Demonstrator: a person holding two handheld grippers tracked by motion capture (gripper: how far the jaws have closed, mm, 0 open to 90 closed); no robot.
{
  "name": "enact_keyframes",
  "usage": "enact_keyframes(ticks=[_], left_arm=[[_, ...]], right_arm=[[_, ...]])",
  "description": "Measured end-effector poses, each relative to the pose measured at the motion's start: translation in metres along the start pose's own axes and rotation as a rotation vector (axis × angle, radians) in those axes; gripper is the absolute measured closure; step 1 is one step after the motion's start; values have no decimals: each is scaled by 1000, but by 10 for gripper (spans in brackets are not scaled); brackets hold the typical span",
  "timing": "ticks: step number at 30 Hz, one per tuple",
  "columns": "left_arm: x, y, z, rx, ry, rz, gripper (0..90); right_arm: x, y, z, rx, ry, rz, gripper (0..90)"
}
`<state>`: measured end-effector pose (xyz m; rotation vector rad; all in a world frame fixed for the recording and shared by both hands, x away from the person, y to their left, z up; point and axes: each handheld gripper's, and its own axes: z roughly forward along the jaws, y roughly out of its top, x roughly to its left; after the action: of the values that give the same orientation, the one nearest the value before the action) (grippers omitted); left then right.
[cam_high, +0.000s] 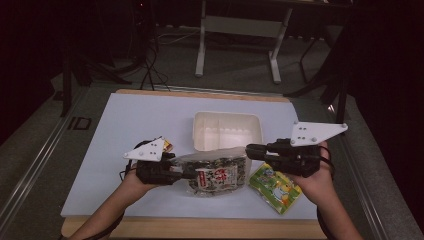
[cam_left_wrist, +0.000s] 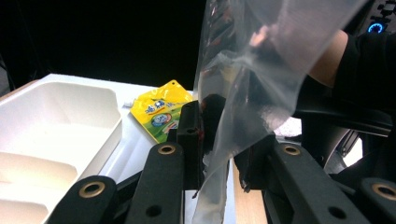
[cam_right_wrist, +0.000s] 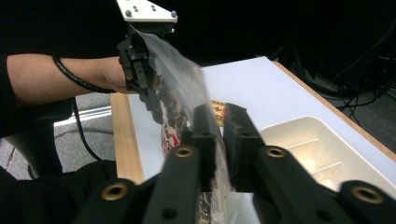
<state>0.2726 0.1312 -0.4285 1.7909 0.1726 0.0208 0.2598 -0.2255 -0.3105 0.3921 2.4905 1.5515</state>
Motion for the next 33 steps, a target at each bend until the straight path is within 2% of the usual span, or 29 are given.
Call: enact_keyframes(ticks=[5,9,12,14,19,20,26,30,33], left_arm=[[-1,2,-7,-23,5,-16,744],[-2,6,-11,-46,-5,-11,743],[-3,9,-13,-69,-12,-10,743],[-3,11,-13,-70,-19,0,744],[-3,13,-9,-68,-53,2,744],[-3,13,-9,-70,-59,1,743],[-2,13,-9,-105,-89,10,742],[-1,14,-9,-105,-105,9,741],[1,13,-9,-105,-126,6,738]], right_arm=[[-5,-6,0,-7,-24,34,517],[-10,-17,2,-11,-15,77,441],[-11,-26,6,-8,16,102,403],[-11,-32,12,-8,53,115,394],[-8,-44,26,1,126,124,423],[-8,-45,28,2,126,118,431],[-8,-47,36,13,186,109,555],[-9,-47,37,28,230,99,653],[-8,-46,37,45,268,71,709]])
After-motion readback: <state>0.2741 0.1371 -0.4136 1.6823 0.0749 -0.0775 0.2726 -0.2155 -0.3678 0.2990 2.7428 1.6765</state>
